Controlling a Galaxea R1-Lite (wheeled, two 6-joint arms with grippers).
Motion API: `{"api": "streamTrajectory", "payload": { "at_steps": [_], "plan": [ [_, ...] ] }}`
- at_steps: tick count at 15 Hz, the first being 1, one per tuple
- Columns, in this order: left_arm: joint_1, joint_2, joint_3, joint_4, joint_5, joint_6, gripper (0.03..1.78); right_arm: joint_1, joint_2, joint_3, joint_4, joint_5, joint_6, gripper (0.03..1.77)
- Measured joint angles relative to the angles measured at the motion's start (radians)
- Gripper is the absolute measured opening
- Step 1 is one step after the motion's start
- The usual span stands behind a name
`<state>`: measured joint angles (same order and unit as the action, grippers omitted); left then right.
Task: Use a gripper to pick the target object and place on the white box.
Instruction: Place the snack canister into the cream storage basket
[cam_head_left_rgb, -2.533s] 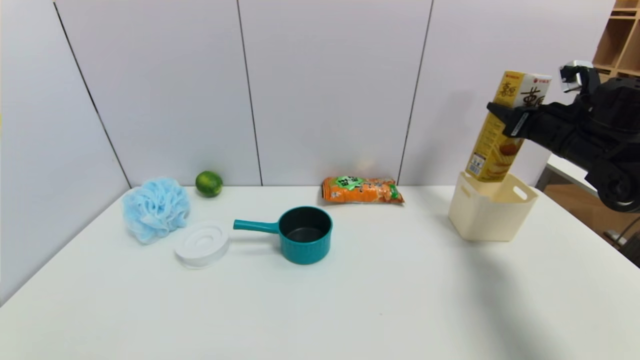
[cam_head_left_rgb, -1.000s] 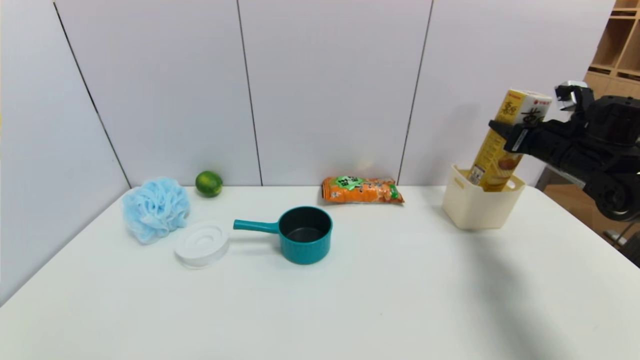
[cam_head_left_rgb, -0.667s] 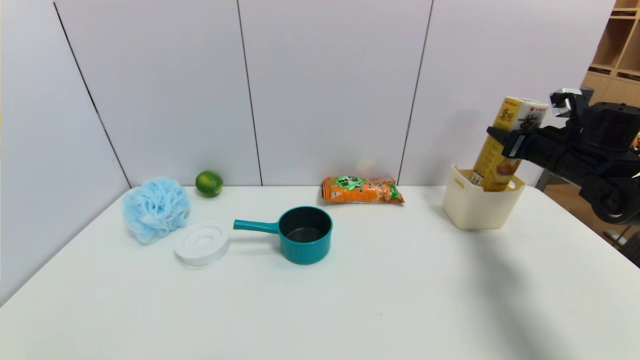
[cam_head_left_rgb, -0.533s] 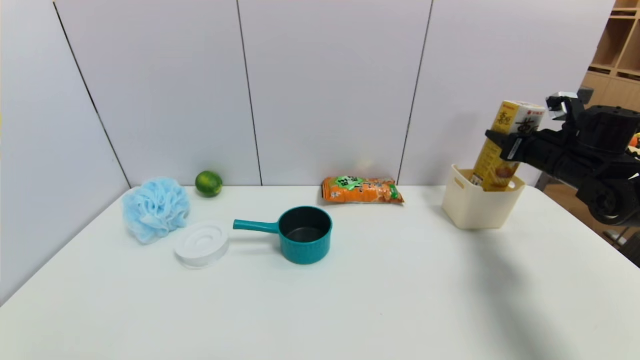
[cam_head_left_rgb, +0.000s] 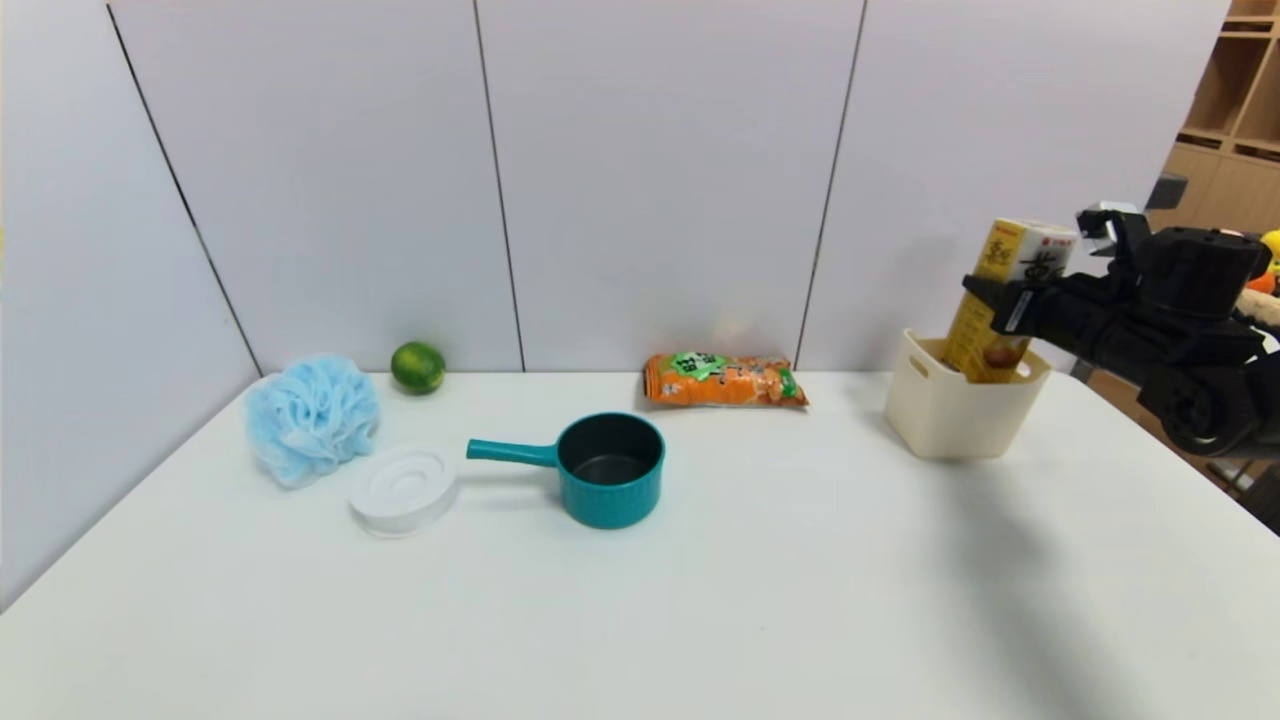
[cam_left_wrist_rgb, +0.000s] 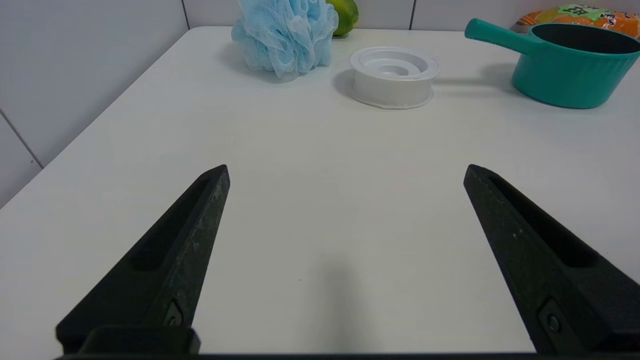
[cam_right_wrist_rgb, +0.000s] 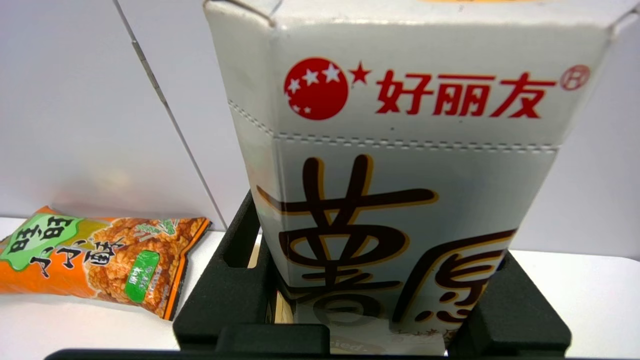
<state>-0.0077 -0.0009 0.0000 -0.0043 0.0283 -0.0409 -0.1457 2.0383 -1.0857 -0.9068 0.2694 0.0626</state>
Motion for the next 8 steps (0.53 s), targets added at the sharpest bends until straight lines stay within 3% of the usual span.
{"api": "streamTrajectory", "payload": {
  "at_steps": [6, 8],
  "plan": [
    [0.0, 0.0, 0.0, 0.0, 0.0, 0.0, 1.69, 0.0, 0.006, 0.0, -0.004, 0.0, 0.0, 0.84],
    [0.0, 0.0, 0.0, 0.0, 0.0, 0.0, 1.69, 0.0, 0.007, -0.001, -0.005, 0.0, 0.0, 1.0]
  ]
}}
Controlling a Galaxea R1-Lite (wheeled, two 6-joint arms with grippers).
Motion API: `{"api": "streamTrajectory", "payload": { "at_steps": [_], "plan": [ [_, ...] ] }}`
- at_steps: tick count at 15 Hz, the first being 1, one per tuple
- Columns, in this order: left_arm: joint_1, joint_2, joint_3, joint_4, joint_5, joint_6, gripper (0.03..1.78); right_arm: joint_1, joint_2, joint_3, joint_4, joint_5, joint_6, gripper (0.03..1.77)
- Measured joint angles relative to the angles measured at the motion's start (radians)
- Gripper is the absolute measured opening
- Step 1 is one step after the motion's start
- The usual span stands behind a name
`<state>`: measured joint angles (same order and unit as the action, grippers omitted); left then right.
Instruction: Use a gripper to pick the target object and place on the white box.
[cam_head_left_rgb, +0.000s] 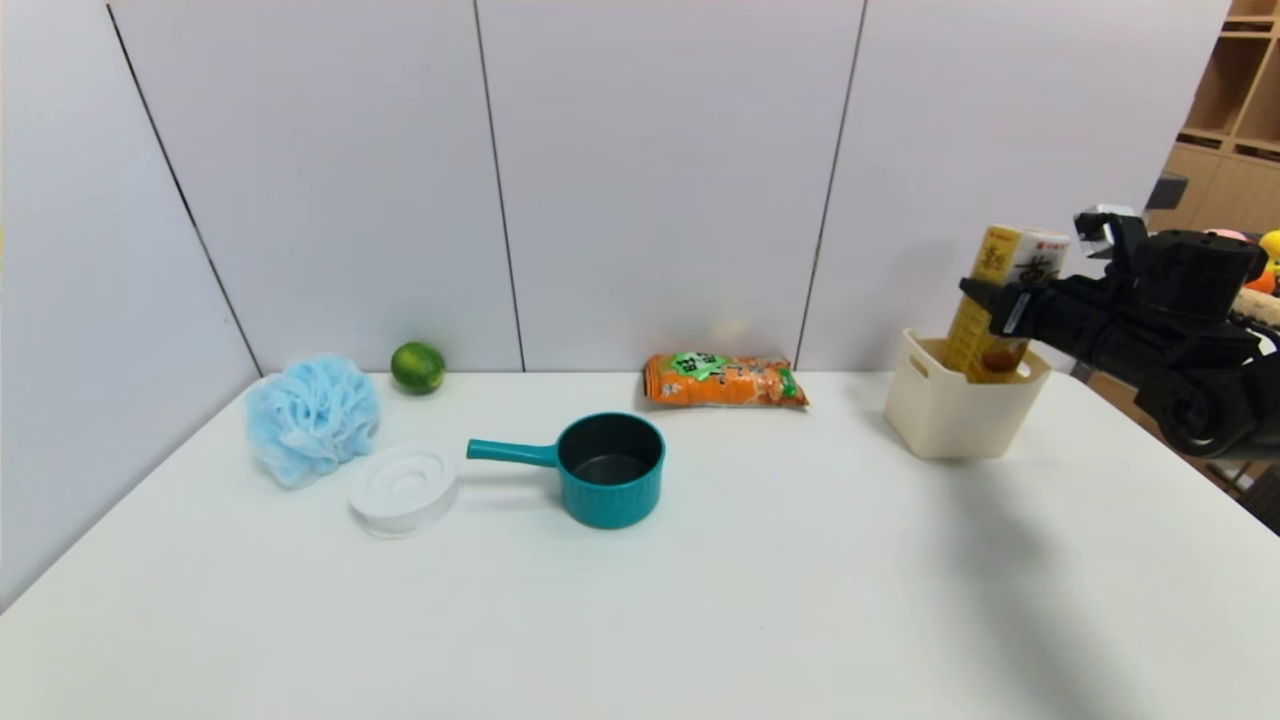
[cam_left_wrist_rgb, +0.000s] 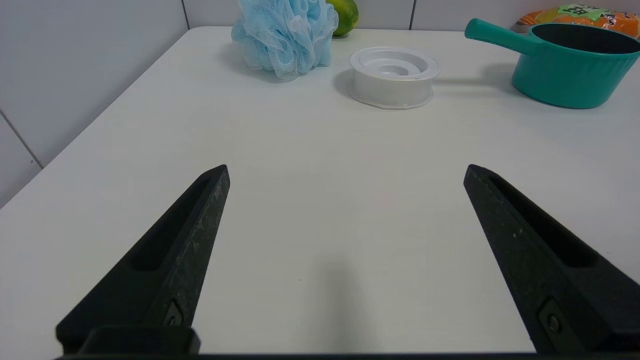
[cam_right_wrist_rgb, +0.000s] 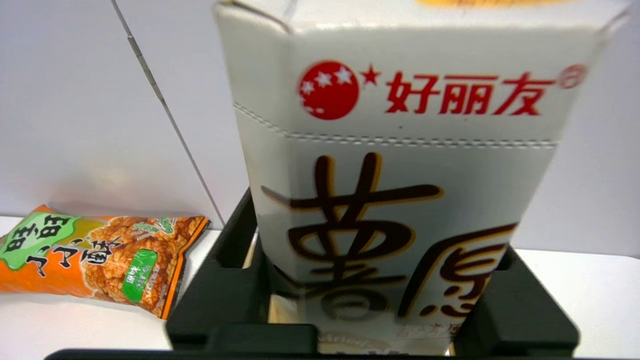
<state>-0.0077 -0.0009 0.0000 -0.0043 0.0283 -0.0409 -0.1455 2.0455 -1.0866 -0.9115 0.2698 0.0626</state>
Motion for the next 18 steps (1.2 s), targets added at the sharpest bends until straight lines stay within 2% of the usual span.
{"api": "streamTrajectory", "payload": {
  "at_steps": [4, 9, 13, 18],
  "plan": [
    [0.0, 0.0, 0.0, 0.0, 0.0, 0.0, 1.69, 0.0, -0.002, -0.001, 0.0, 0.001, 0.0, 1.29],
    [0.0, 0.0, 0.0, 0.0, 0.0, 0.0, 1.69, 0.001, -0.072, 0.011, 0.013, 0.0, 0.002, 1.49],
    [0.0, 0.0, 0.0, 0.0, 0.0, 0.0, 1.69, 0.002, -0.227, 0.097, 0.026, -0.001, 0.003, 1.58],
    [0.0, 0.0, 0.0, 0.0, 0.0, 0.0, 1.69, 0.002, -0.535, 0.259, 0.154, -0.003, 0.003, 1.64]
  ]
}}
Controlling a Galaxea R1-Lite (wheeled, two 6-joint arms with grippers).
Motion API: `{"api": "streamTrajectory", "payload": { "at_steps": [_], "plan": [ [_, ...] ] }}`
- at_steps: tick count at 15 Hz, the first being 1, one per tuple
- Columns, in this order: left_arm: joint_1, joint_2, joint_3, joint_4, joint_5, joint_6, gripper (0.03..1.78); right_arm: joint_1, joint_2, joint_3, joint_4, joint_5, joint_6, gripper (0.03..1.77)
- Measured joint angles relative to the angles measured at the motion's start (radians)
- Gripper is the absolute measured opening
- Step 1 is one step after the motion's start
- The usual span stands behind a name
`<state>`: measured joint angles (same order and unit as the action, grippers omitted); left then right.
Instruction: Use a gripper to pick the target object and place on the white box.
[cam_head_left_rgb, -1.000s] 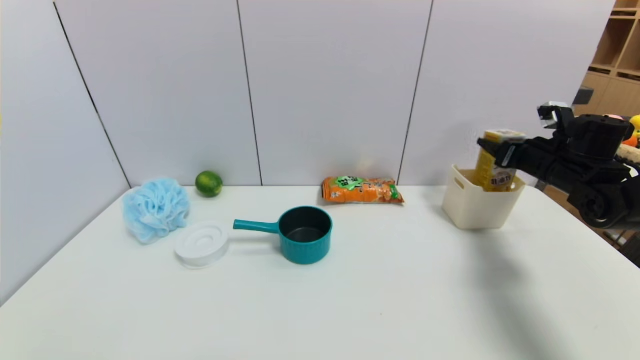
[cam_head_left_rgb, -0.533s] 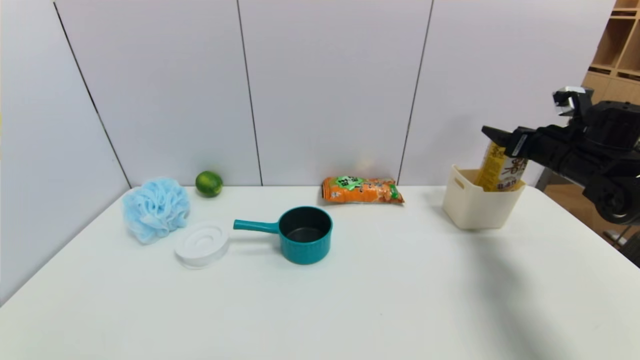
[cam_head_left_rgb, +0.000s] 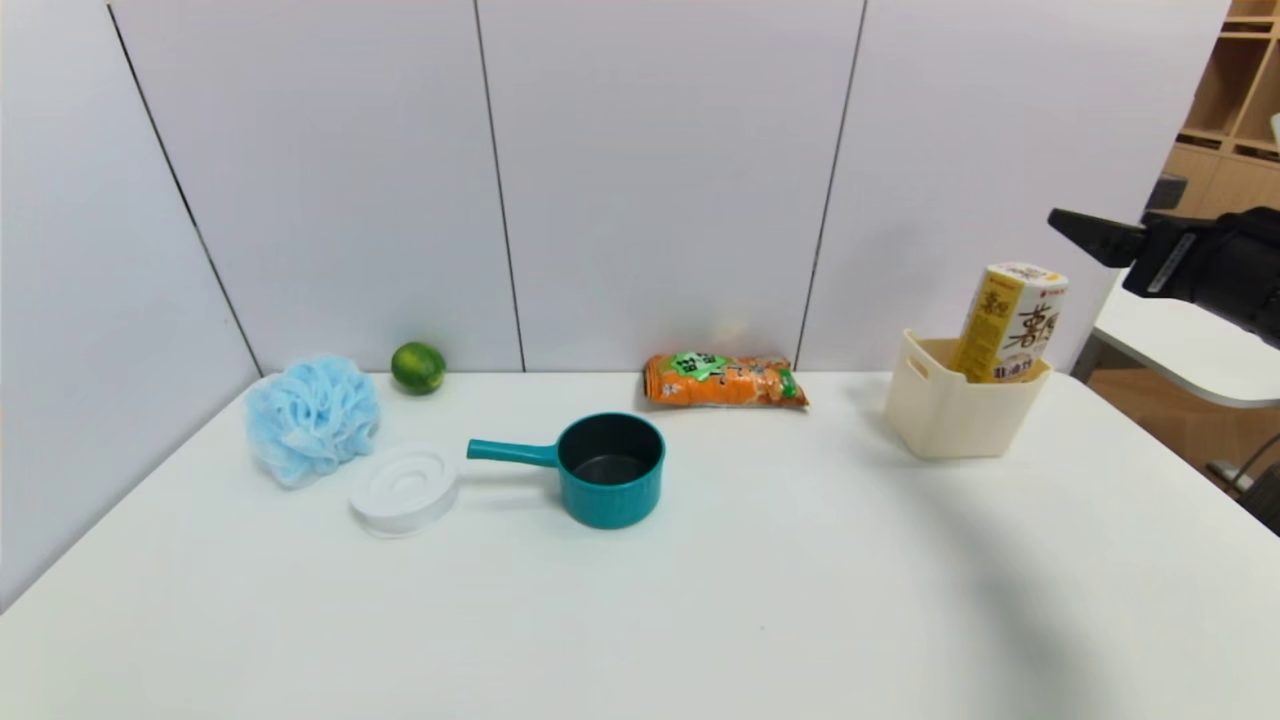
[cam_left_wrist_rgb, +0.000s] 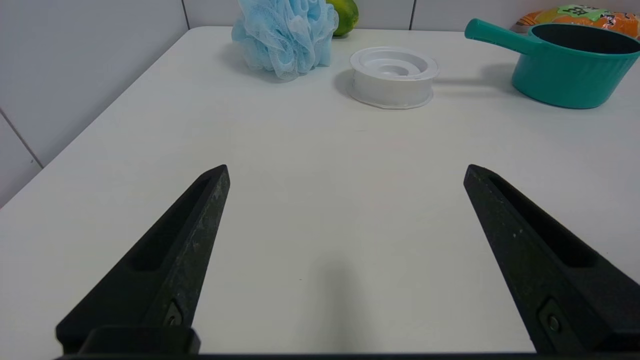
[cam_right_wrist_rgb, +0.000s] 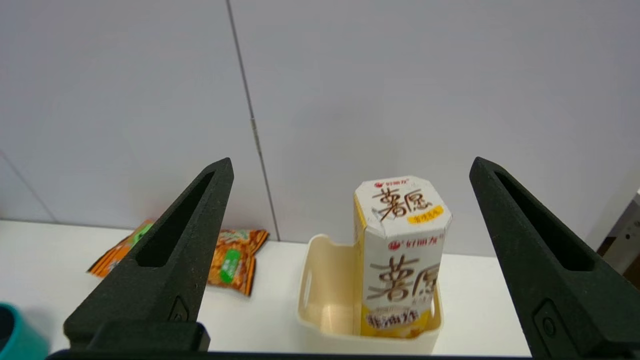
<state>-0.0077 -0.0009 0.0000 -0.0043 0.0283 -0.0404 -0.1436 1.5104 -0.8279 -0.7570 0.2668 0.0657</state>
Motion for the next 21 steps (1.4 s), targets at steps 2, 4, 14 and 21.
{"api": "streamTrajectory", "payload": {
  "at_steps": [2, 4, 14, 21],
  "plan": [
    [0.0, 0.0, 0.0, 0.0, 0.0, 0.0, 1.69, 0.008, -0.15, 0.082, 0.067, 0.0, -0.001, 1.66],
    [0.0, 0.0, 0.0, 0.0, 0.0, 0.0, 1.69, 0.024, -0.313, 0.169, 0.129, 0.0, -0.004, 1.67],
    [0.0, 0.0, 0.0, 0.0, 0.0, 0.0, 1.69, 0.164, -1.044, 0.681, 0.292, -0.031, -0.005, 1.69],
    [0.0, 0.0, 0.0, 0.0, 0.0, 0.0, 1.69, 0.136, -1.309, 0.826, 0.515, -0.118, -0.08, 1.69]
  ]
}}
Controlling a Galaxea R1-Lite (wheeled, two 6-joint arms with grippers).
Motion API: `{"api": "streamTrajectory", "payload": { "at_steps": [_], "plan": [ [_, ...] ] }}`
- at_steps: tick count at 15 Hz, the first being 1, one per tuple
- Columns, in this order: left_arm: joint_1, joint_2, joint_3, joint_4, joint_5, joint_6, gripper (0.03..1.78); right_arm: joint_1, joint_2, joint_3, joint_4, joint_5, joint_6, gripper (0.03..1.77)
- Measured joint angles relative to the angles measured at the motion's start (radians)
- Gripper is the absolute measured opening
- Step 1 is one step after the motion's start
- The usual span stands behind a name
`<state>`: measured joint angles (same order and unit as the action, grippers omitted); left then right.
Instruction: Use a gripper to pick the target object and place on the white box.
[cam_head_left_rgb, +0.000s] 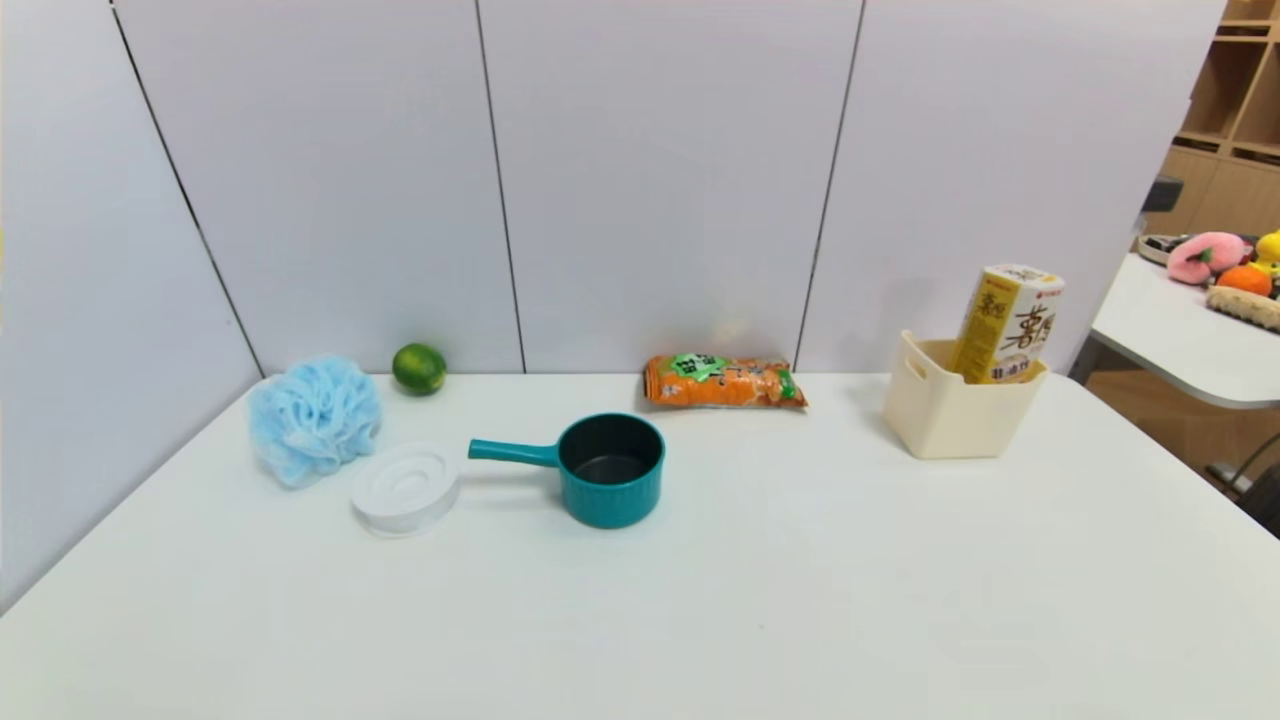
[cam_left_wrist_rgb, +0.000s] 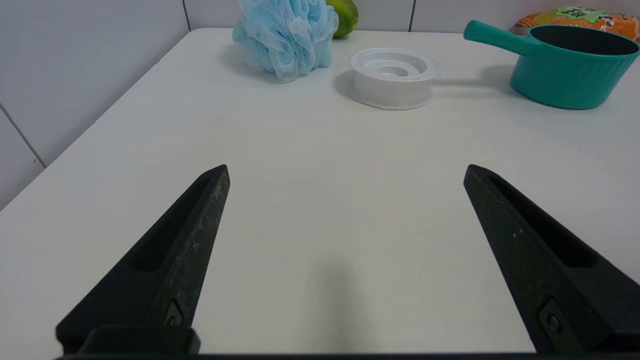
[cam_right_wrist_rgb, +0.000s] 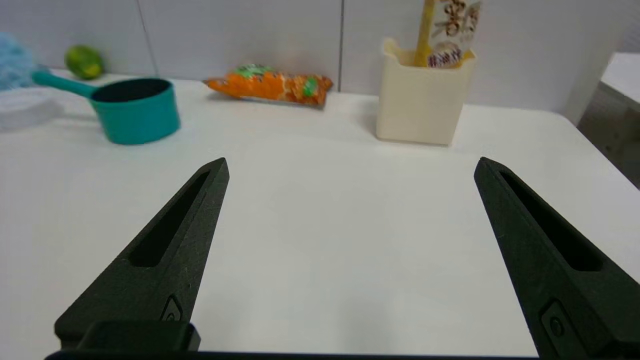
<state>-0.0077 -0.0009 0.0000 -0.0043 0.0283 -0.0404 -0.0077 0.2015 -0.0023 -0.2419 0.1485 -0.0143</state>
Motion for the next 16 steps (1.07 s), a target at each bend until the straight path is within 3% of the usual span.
{"api": "streamTrajectory", "payload": {
  "at_steps": [3, 4, 9, 16],
  "plan": [
    [0.0, 0.0, 0.0, 0.0, 0.0, 0.0, 1.69, -0.002, -0.041, 0.002, 0.122, -0.193, -0.024, 1.69],
    [0.0, 0.0, 0.0, 0.0, 0.0, 0.0, 1.69, 0.0, -0.061, 0.002, 0.138, -0.205, -0.026, 1.69],
    [0.0, 0.0, 0.0, 0.0, 0.0, 0.0, 1.69, 0.004, -0.179, 0.002, 0.217, -0.17, -0.012, 1.69],
    [0.0, 0.0, 0.0, 0.0, 0.0, 0.0, 1.69, 0.006, -0.203, 0.002, 0.221, -0.169, -0.003, 1.69]
  ]
}}
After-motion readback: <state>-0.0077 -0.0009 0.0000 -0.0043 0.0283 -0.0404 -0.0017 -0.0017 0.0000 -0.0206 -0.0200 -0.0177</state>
